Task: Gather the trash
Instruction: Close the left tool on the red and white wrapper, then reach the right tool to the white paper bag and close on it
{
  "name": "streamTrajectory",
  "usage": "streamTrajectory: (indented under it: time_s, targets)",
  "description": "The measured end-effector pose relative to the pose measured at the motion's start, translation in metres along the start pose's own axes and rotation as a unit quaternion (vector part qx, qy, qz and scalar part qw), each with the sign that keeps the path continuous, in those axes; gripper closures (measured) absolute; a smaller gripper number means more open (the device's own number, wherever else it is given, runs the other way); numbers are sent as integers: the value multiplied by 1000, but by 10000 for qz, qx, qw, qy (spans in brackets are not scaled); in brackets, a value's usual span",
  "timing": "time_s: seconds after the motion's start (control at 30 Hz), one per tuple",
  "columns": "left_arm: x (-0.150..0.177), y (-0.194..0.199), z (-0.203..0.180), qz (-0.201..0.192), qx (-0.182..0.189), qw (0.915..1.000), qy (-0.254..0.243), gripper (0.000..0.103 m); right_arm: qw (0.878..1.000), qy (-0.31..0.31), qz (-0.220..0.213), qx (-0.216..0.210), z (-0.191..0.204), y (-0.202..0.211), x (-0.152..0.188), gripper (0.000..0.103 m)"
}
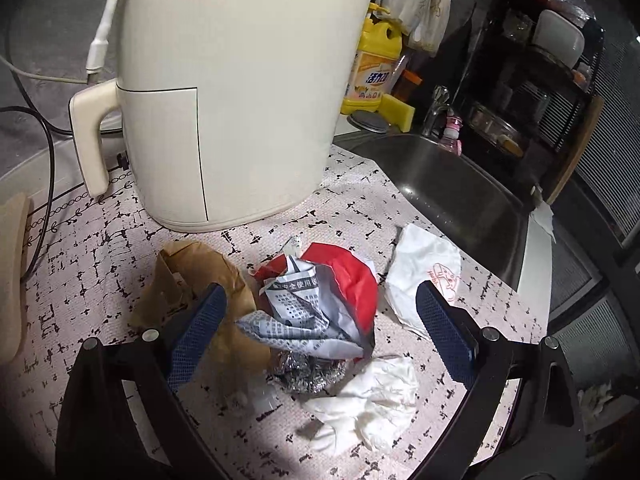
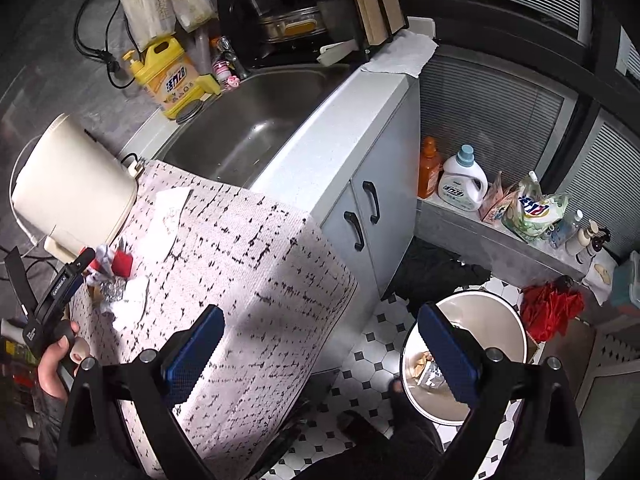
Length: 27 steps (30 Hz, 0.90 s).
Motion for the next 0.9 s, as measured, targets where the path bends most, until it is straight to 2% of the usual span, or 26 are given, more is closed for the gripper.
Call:
streamTrajectory:
  time_s: [0.03, 0.1, 0.13, 0.37, 0.6, 0.77, 0.9]
  targets:
    - [0, -1, 1, 15, -9, 10000, 11, 19, 10000, 15, 10, -25, 4, -3, -1, 8]
    - [4, -1, 4, 134, 12, 9999, 76, 66, 9998, 116, 49, -122, 15, -10, -6, 8]
    - [5, 0, 8, 180, -17, 9997, 152, 71, 9997, 175, 62, -171, 21, -14, -9, 8]
    - [-3, 48, 37, -212, -229, 9975, 627, 74, 9939, 749, 252, -767, 89, -51, -36, 8]
    - [-4, 96, 71, -541, -772, 9901, 1043, 74, 9792, 1472, 454, -1322, 161, -78, -49, 10]
    - [21, 132, 106, -568, -1335, 9791, 1427, 74, 9638, 2078, 656, -1539, 207, -105, -44, 11]
    - [44, 165, 136, -582, -1859, 9650, 1754, 74, 9550, 2353, 812, -1614, 233, -129, -40, 15]
Point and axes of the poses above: each gripper's, at about its wrist camera, not at the fingertips, and y roughly against the way its jaws point, z to its left, x to its underside, the point moved 10 cm from there along -y, roughly the way its jaws point
